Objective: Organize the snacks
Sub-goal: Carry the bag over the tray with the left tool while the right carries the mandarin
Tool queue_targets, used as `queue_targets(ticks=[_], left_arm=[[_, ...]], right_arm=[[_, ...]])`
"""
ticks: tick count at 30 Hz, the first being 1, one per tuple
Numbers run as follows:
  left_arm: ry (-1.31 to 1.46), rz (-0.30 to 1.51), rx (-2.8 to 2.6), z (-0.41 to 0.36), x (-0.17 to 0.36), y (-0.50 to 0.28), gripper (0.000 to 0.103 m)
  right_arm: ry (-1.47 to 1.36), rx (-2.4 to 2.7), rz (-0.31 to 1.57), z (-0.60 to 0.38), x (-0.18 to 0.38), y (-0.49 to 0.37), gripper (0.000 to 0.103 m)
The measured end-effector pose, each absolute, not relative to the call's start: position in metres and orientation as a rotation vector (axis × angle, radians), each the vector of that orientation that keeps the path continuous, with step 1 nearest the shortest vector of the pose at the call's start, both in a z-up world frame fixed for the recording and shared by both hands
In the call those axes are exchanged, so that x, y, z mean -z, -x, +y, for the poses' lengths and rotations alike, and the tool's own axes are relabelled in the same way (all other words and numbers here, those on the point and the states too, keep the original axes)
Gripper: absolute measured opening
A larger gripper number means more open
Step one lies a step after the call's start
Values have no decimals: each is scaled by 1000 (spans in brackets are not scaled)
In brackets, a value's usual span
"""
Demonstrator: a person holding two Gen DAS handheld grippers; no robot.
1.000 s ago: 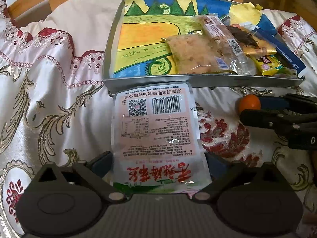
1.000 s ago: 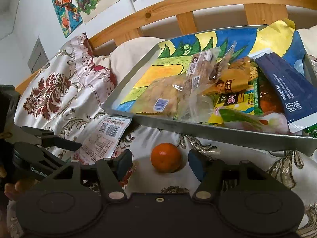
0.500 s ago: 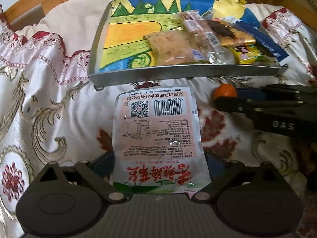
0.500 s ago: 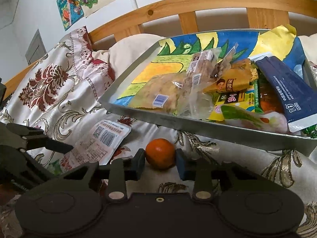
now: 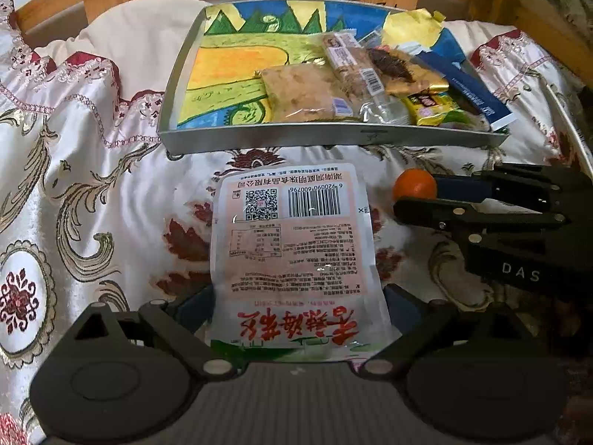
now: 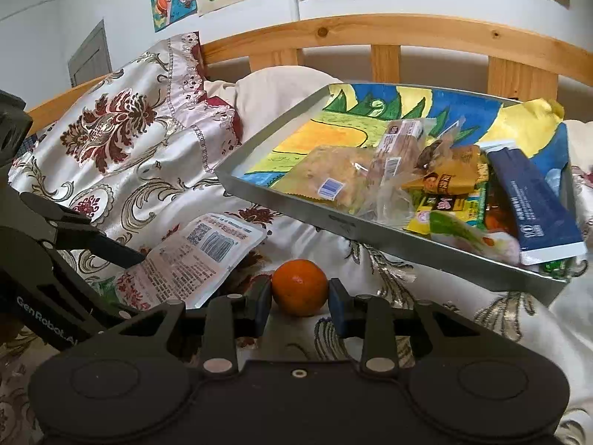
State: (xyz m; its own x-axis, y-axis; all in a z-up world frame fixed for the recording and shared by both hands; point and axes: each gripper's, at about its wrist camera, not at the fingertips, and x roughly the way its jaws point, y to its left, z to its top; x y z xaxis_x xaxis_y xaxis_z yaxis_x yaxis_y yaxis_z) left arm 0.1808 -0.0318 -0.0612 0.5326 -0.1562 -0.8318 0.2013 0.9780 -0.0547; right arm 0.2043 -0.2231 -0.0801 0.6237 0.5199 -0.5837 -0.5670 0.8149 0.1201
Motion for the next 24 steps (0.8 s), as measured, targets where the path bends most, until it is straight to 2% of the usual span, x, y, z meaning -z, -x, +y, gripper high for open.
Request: queue_targets(ticks=[15, 24], left_arm=[[-17, 902, 200, -37, 47, -153, 98], [-70, 829, 184, -53, 26, -184, 98]], right_arm=[[62, -580, 609, -236, 56, -188, 35], [46, -548, 529, -246, 38, -193, 35]])
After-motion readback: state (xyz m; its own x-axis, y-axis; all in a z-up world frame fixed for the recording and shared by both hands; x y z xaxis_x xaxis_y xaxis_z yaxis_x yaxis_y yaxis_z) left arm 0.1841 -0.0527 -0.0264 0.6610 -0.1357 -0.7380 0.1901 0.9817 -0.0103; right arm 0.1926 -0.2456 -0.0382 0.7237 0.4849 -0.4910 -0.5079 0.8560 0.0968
